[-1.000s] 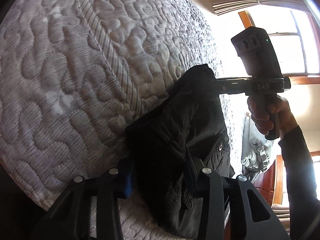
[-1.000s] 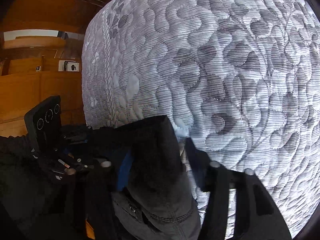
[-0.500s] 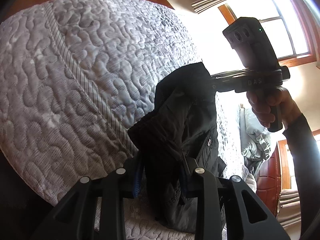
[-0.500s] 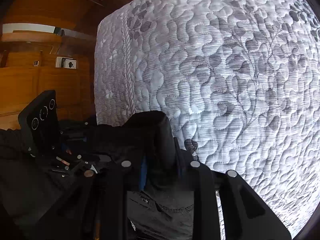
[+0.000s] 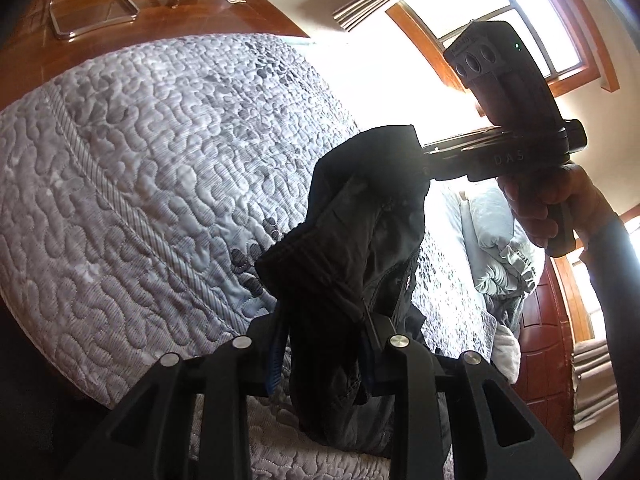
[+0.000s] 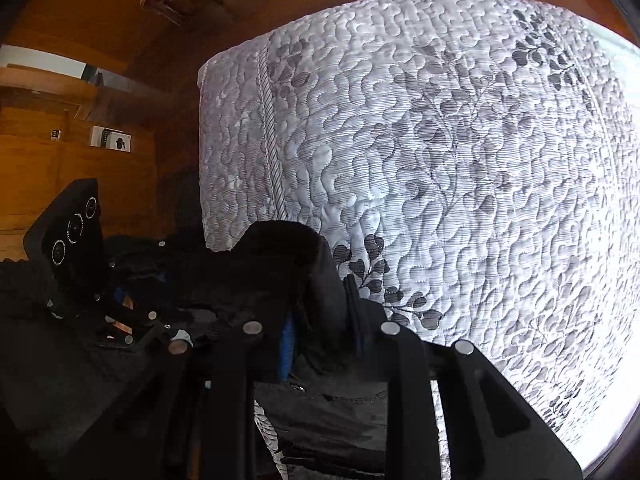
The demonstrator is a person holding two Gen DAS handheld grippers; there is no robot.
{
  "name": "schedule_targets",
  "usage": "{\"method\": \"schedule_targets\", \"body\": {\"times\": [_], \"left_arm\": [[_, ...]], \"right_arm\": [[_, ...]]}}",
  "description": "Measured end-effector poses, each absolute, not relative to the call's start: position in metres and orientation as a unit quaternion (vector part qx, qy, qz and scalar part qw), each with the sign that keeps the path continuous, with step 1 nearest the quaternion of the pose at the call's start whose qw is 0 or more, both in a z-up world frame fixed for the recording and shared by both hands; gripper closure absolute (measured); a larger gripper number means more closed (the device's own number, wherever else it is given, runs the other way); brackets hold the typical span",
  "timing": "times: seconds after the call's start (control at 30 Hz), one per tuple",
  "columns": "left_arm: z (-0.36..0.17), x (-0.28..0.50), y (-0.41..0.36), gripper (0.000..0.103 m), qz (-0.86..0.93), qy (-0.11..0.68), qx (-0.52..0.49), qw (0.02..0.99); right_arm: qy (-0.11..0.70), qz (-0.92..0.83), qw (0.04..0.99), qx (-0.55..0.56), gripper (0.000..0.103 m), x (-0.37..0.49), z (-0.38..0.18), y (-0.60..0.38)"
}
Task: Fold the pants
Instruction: 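Grasp the folded pants edge with both grippers and lift it, then carry the lifted pants over onto themselves with both grippers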
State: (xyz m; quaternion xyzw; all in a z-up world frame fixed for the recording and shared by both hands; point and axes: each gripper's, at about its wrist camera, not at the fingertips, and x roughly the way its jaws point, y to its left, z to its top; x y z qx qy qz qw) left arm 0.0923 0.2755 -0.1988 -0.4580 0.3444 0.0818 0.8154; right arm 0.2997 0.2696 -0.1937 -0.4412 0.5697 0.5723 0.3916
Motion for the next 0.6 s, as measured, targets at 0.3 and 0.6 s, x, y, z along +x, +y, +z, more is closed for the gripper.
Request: {"method": "schedule_targets", "body": {"times": [0.3,0.6], "left_arm": [[-0.167,0.093,0.253,0.073,0.064,0.342,-0.412,0.842],[-0.132,0.096,0.221,0.073,0.047,0.339,-0.360,0.868]], "right_arm": [[0.554,0.558,0.440,-0.434,0.082,0.292,-0.155,0.237],[0.537,0.545,0.476,-0.434,0.082,0.286,-0.121,0.200]]}}
